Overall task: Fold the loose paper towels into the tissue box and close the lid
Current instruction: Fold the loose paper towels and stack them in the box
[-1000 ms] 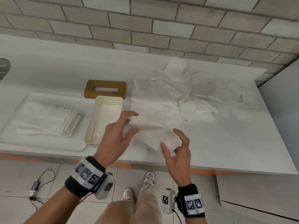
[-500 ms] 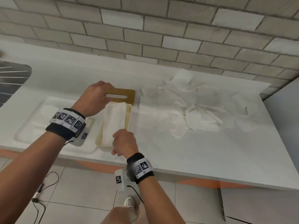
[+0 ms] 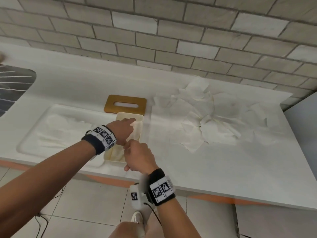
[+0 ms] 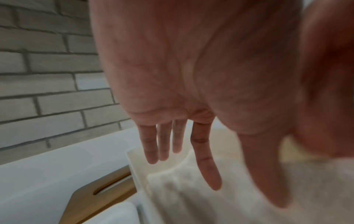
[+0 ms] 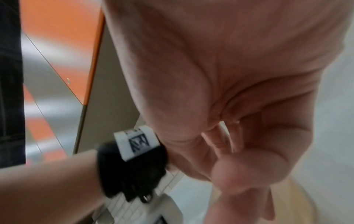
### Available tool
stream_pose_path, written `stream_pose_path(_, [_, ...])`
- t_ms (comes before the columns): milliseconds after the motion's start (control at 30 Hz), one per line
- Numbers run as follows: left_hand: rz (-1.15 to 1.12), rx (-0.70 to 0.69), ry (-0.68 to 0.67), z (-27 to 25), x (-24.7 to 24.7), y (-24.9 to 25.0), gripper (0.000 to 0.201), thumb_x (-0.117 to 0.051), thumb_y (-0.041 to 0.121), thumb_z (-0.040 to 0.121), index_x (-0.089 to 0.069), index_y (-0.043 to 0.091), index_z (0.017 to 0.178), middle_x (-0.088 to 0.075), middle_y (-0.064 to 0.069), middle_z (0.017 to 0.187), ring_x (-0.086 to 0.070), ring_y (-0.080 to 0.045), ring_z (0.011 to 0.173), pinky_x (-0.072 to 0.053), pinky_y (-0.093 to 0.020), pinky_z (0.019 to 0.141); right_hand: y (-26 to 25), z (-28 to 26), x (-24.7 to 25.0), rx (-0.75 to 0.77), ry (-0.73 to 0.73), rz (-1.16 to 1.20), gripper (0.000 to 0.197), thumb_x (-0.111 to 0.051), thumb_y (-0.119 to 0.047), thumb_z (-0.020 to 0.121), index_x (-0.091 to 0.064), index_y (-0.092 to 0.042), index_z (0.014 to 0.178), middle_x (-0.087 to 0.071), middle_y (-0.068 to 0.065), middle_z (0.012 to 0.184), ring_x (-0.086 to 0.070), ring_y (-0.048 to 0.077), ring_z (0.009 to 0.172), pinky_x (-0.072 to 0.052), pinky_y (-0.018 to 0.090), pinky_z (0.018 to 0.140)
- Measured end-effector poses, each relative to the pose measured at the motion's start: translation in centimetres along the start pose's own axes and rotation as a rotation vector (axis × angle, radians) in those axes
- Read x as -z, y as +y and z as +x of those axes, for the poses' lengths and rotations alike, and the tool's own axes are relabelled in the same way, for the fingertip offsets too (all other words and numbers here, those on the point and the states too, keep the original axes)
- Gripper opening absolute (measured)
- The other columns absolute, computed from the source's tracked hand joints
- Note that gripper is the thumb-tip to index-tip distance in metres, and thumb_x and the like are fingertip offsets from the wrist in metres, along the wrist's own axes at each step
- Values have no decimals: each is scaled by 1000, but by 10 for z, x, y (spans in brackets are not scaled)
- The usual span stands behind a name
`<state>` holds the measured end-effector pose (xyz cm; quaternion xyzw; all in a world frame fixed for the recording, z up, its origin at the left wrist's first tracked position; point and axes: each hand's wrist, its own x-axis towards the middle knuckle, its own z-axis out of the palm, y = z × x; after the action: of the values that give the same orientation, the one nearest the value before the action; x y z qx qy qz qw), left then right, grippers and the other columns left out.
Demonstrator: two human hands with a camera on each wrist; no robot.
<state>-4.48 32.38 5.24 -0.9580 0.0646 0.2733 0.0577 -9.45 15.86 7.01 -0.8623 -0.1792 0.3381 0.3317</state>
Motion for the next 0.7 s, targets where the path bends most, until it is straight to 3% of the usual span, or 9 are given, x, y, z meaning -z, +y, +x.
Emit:
stream_pose_path(100, [82,21,-174,19,-10,2,96,-82,74,70,-57,18,144,0,-15,177,-39,-39,150,-48,-51,113,20,-10,19,69,130,128,13,-58,-29,105,-65,-39,110,-77,-13,100,-77,7,62,-63,35,77])
stream_pose_path(167, [102,26,-219,24,-19,4,140,-85,82,56,-22,19,164,6,-18,175,-35,-46,151,-46,-56,115,40,-11,36,69,221,156,9,-62,-30,104,-67,-38,104,-78,-14,100,-75,5,60,-64,37,77])
stream_pose_path(233, [101,22,-212,28,-28,5,160,-88,80,54,10,22,167,14,-23,174,-23,-55,154,-39,-59,120,66,2,53,23,305,140,8,-65,-31,102,-67,-39,99,-77,-14,98,-76,6,65,-64,40,82])
stream_pose_path(300, [108,16,-199,28,-32,9,166,-88,79,56,23,23,165,21,-26,172,-12,-59,156,-36,-60,122,88,25,68,-44,368,90,7,-66,-34,99,-66,-41,101,-76,-15,99,-77,12,81,-63,42,87])
stream_pose_path(400, [101,21,-230,25,-32,14,167,-90,75,58,32,24,161,30,-25,169,-2,-60,156,-34,-64,121,104,67,88,-64,428,26,15,-65,-31,100,-64,-37,114,-73,-6,114,-68,22,110,-56,42,97])
stream_pose_path(467, [57,35,-264,23,-25,13,163,-93,68,61,28,26,163,31,-22,170,3,-56,158,-30,-65,123,105,99,99,-52,437,-19,24,-63,-30,103,-60,-36,126,-62,5,128,-63,28,116,-53,41,98])
stream_pose_path(567, [-107,56,-212,10,0,4,129,-89,58,75,-5,30,168,-3,-11,177,-17,-35,162,-35,-56,124,106,141,104,-49,407,-21,29,-62,-31,104,-61,-41,131,-46,11,136,-61,36,118,-54,42,104])
stream_pose_path(633, [-189,72,-77,-6,21,0,92,-79,55,88,-29,32,162,-33,-1,169,-39,-24,152,-42,-46,118,108,162,102,-69,364,-78,29,-61,-37,104,-64,-44,133,-43,14,139,-53,39,121,-49,41,107])
stream_pose_path(700, [-251,125,114,-25,35,5,68,-68,55,97,-40,33,155,-48,5,157,-53,-21,138,-49,-41,106,109,174,98,-115,319,-142,29,-61,-45,104,-66,-45,132,-44,14,138,-47,40,122,-43,43,106])
